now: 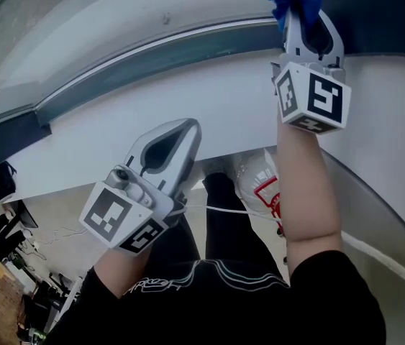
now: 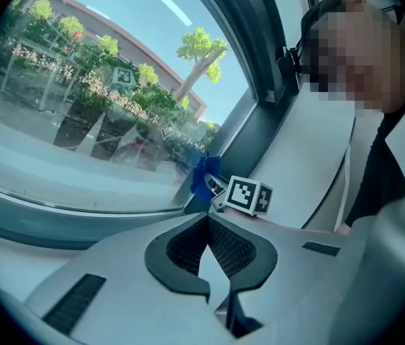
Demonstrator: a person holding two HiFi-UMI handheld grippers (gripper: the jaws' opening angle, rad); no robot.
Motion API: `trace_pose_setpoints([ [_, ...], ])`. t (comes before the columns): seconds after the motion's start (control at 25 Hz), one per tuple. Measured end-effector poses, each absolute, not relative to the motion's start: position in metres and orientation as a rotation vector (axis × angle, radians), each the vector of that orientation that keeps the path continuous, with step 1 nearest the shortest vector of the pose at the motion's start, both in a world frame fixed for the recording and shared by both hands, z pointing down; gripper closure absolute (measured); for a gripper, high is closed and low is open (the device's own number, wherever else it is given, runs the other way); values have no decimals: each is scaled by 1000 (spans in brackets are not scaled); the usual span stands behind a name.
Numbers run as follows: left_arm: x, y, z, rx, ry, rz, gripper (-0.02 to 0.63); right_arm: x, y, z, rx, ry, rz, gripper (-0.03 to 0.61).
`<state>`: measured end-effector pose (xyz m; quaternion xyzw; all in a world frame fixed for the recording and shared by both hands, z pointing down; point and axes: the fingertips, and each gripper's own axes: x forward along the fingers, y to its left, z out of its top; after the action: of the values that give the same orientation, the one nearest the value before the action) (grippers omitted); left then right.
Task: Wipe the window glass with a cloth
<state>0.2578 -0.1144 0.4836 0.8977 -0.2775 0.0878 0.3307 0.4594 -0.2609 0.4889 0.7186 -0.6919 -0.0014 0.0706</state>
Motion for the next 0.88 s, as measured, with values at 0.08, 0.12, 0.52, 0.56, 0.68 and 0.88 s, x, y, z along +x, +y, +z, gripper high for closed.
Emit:
trace_pose_setpoints([
  [0.08,262,-115,483,2351,-723,228,607,463,-260,489,2165,-2078,-3,515],
  [0.12,262,-115,482,2354,-722,228,607,464,-258,488,2170,-2080,-1,515],
  [0.52,224,-99,430,2442,-768,226,607,416,-222,435,2124,-2209,101,515],
  [0.56,215,-95,416,2459,-772,221,607,406,-213,421,2114,-2227,119,515],
  [0.68,185,-87,361,2528,-783,174,607,367,-184,367,2063,-2303,117,515],
  [0.88,140,-41,261,2591,-693,182,607,280,-110,259,1767,-2510,275,515],
])
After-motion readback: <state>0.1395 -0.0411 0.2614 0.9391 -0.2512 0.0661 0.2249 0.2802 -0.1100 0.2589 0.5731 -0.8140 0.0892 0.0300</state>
